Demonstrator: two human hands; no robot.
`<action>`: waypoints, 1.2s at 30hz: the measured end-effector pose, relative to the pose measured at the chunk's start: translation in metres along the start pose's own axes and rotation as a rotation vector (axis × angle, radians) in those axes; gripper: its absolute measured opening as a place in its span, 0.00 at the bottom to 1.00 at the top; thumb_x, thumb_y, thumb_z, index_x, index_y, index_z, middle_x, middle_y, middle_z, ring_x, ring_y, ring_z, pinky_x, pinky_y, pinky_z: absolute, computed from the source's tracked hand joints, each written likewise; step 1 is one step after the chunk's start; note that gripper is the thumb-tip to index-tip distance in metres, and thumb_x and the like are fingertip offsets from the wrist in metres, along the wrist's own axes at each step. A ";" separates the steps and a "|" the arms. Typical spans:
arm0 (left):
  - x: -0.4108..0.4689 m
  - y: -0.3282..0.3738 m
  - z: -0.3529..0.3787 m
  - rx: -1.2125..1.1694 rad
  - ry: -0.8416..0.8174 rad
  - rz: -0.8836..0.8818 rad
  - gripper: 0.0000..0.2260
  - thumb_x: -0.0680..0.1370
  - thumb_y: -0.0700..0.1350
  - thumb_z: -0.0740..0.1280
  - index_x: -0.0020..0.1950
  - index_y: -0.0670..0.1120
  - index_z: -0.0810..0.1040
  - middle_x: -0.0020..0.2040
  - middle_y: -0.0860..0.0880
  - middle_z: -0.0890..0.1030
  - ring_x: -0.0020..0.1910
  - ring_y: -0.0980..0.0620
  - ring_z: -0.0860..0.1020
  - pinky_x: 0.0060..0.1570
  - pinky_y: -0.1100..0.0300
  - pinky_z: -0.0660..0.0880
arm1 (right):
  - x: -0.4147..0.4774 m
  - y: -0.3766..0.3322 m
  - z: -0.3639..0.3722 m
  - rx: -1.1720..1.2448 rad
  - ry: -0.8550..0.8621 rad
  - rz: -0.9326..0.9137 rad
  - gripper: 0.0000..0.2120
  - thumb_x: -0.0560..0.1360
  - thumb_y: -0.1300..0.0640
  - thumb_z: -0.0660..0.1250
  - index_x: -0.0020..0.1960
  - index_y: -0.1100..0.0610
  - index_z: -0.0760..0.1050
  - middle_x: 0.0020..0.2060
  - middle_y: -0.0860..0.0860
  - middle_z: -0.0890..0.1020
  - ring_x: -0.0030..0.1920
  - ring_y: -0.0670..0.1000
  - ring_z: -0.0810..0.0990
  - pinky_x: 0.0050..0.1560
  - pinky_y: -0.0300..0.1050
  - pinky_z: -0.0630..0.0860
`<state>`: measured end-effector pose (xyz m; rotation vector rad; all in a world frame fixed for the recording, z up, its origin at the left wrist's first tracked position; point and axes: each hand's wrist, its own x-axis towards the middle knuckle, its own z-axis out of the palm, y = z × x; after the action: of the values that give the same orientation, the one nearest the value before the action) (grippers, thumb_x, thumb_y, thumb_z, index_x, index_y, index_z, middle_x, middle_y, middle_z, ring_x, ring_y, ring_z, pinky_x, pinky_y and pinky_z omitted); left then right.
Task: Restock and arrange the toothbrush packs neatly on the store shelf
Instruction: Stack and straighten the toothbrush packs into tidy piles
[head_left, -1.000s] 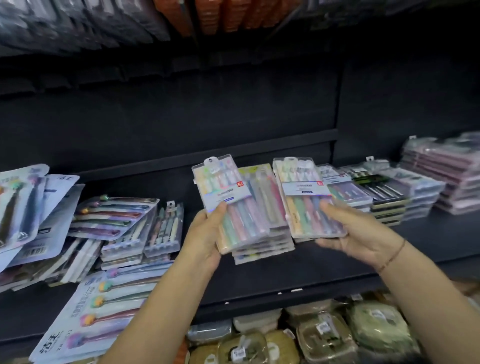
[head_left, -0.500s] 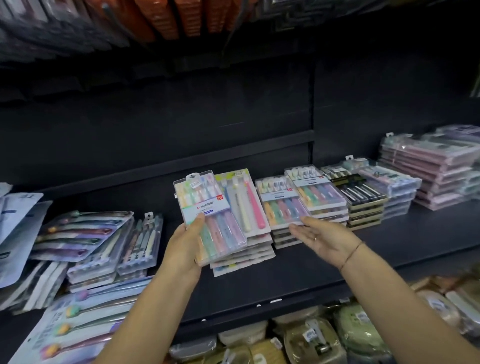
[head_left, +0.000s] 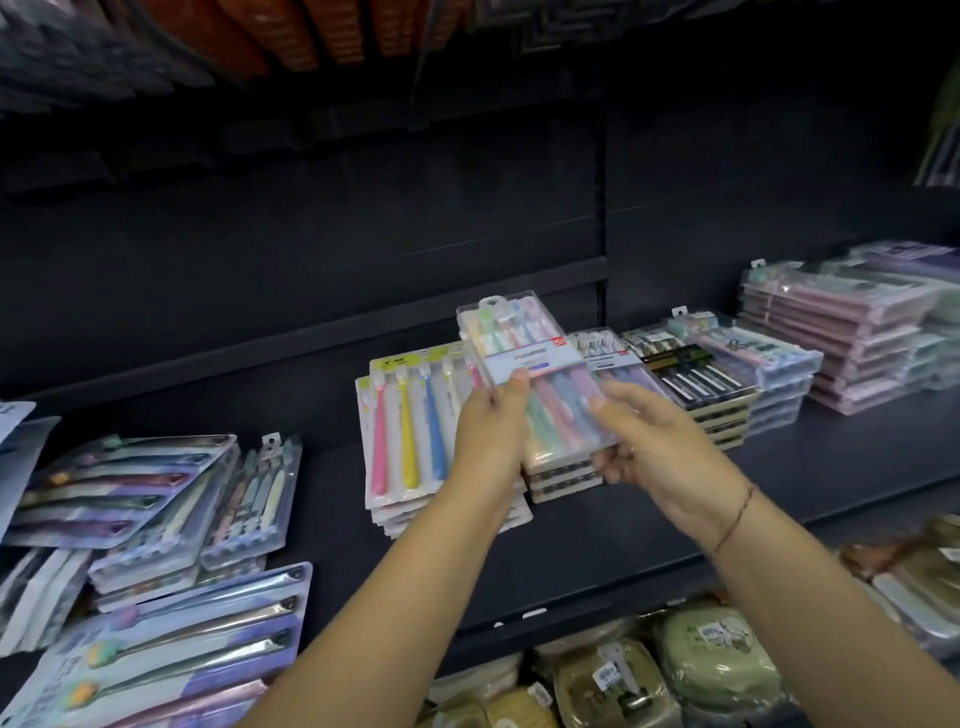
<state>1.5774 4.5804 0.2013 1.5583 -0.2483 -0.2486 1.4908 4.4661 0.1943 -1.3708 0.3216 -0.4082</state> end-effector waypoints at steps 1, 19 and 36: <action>0.004 -0.001 0.002 0.113 -0.016 0.115 0.15 0.82 0.55 0.60 0.60 0.47 0.77 0.52 0.52 0.83 0.53 0.51 0.81 0.54 0.53 0.78 | 0.008 -0.001 -0.010 -0.002 0.035 -0.025 0.11 0.80 0.59 0.63 0.62 0.59 0.75 0.37 0.53 0.79 0.25 0.46 0.74 0.24 0.37 0.71; 0.033 -0.032 -0.006 1.545 -0.171 0.478 0.28 0.80 0.63 0.58 0.77 0.54 0.60 0.77 0.53 0.64 0.77 0.49 0.59 0.74 0.42 0.47 | 0.079 0.018 -0.070 -0.766 0.211 -0.116 0.32 0.70 0.40 0.73 0.70 0.50 0.71 0.69 0.53 0.70 0.67 0.55 0.72 0.65 0.50 0.70; -0.006 -0.025 -0.074 1.156 -0.040 0.645 0.28 0.78 0.64 0.47 0.69 0.53 0.73 0.67 0.54 0.76 0.69 0.53 0.70 0.74 0.50 0.54 | 0.033 0.027 0.039 -0.696 0.276 -0.710 0.15 0.76 0.54 0.70 0.61 0.59 0.75 0.66 0.54 0.68 0.68 0.47 0.66 0.68 0.35 0.61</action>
<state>1.5947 4.6526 0.1764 2.4800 -1.0309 0.4671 1.5400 4.4895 0.1754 -2.1096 0.1955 -1.1574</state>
